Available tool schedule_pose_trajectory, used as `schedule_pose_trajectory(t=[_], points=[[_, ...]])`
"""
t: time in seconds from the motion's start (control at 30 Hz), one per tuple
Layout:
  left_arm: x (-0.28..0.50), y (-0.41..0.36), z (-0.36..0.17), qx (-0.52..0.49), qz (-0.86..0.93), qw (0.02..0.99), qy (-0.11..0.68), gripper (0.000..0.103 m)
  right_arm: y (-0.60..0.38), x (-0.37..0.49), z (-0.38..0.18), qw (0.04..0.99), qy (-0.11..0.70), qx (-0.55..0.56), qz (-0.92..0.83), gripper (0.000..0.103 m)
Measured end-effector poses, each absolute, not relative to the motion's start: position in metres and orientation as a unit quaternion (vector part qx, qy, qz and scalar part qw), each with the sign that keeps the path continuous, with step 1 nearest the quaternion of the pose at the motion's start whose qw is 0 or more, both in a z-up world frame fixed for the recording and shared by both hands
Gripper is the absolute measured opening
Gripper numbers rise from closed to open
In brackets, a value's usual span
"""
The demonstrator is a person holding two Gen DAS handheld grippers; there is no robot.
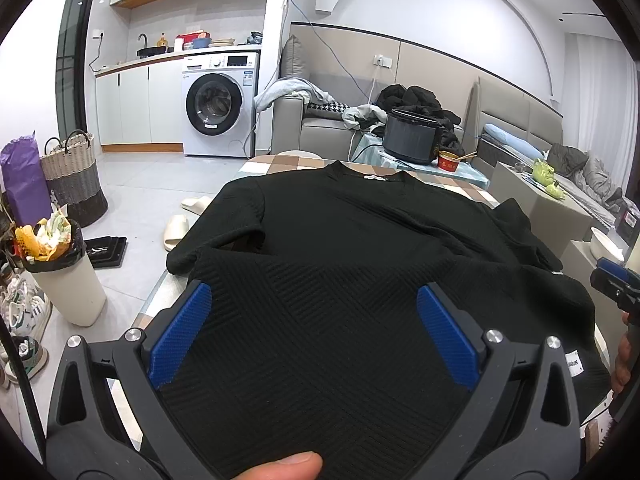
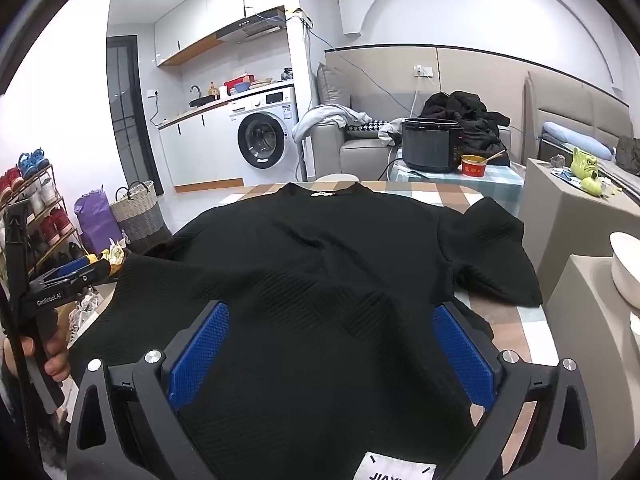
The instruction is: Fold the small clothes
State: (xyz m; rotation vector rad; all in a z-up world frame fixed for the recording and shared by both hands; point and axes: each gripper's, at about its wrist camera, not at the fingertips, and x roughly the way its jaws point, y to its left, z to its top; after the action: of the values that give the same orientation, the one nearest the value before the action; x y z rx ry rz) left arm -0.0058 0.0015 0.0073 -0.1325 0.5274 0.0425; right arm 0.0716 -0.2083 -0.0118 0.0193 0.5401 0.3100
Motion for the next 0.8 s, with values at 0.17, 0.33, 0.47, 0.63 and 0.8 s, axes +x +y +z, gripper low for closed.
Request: schedule_pose_trajectory(t=[0.17,0.33,0.47,0.63,0.8], points=[[-0.0049,0.0000,0.0071,-0.064,0.020,0.963,0.260,0.102,-0.2084,0.0695,-0.0107,0.953,0.265,0.008,0.149,0.103],[-0.0056,0.0006,0.0081,-0.065,0.022,0.963,0.260,0.102,-0.2088,0.0679,-0.0111,0.954,0.262,0.010,0.144,0.103],[-0.0053,0.0008,0.0097,-0.065,0.021,0.963,0.259,0.102,-0.2101,0.0671,-0.0092,0.954,0.264,0.011,0.141,0.103],[-0.0055,0.0010,0.0101,-0.066,0.021,0.964,0.258,0.102,-0.2112,0.0669,-0.0082,0.955,0.266,0.009,0.133,0.103],[-0.0057,-0.0008,0.0147,-0.063,0.019,0.964,0.257,0.102,-0.2133,0.0693,-0.0086,0.954,0.272,0.011,0.128,0.103]])
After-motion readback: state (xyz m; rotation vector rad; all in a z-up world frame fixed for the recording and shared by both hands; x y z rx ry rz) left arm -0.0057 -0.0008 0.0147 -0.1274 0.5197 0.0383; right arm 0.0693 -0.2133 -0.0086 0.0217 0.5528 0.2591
